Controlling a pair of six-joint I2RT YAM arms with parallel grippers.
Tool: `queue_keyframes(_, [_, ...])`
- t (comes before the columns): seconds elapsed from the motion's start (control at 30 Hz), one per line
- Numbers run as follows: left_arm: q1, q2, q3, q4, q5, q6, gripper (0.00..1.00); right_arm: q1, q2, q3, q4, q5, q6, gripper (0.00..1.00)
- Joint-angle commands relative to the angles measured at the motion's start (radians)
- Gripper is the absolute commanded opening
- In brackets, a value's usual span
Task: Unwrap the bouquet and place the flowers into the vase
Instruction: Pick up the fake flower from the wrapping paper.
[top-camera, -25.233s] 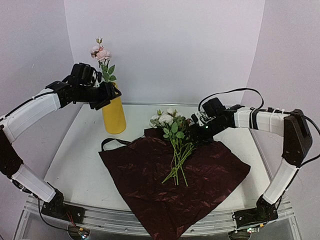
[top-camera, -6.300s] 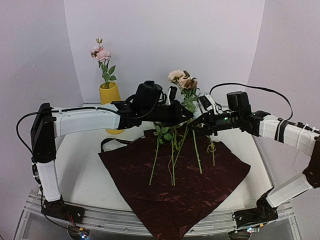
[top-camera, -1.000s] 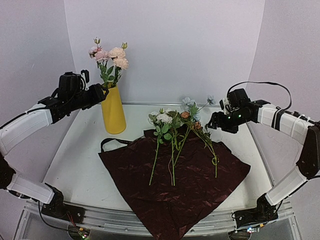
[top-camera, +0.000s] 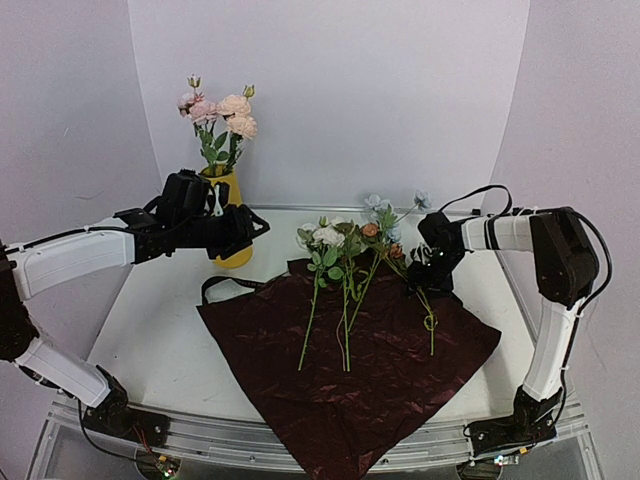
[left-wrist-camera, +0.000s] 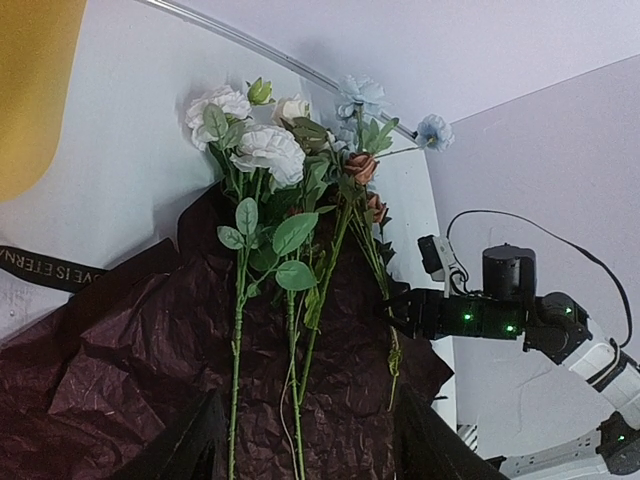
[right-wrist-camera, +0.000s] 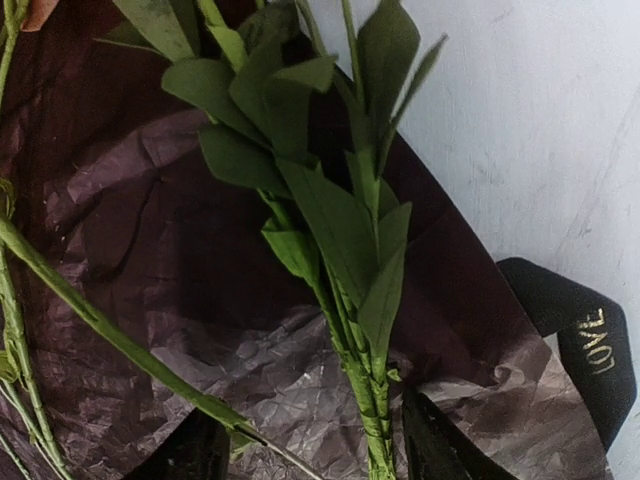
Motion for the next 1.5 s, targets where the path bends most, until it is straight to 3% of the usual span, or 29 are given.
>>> queue_keyframes(0.0, [-0.004, -0.024, 0.022, 0.008, 0.008, 0.017, 0.58, -0.004, 0.034, 0.036, -0.068, 0.034, 0.016, 0.56])
queue_keyframes(0.07, [-0.004, -0.016, 0.03, 0.005, 0.009, 0.027, 0.58, -0.004, 0.037, 0.028, -0.07, 0.036, 0.032, 0.52])
queue_keyframes(0.23, [-0.004, 0.018, 0.063, 0.001, 0.028, 0.037, 0.58, -0.003, -0.006, 0.022, -0.069, 0.06, 0.05, 0.33])
queue_keyframes(0.37, [-0.004, 0.047, 0.086, -0.002, 0.061, 0.038, 0.58, -0.004, -0.055, 0.031, -0.069, 0.083, 0.053, 0.05])
queue_keyframes(0.63, [-0.004, 0.051, 0.115, -0.005, 0.097, 0.073, 0.63, -0.003, -0.238, -0.027, -0.068, 0.154, 0.094, 0.04])
queue_keyframes(0.83, [-0.004, 0.068, 0.148, -0.009, 0.136, 0.079, 0.63, -0.004, -0.376, -0.075, -0.054, 0.103, 0.079, 0.0])
queue_keyframes(1.23, [-0.03, 0.075, 0.149, -0.01, 0.146, 0.063, 0.64, -0.003, -0.608, -0.092, 0.019, -0.061, 0.059, 0.05])
queue_keyframes(1.37, [-0.039, 0.077, 0.143, -0.009, 0.156, 0.063, 0.64, -0.003, -0.65, -0.129, 0.187, -0.434, 0.035, 0.09])
queue_keyframes(1.47, [-0.045, 0.082, 0.144, -0.009, 0.164, 0.065, 0.64, 0.0, -0.603, -0.093, 0.192, -0.611, 0.053, 0.07])
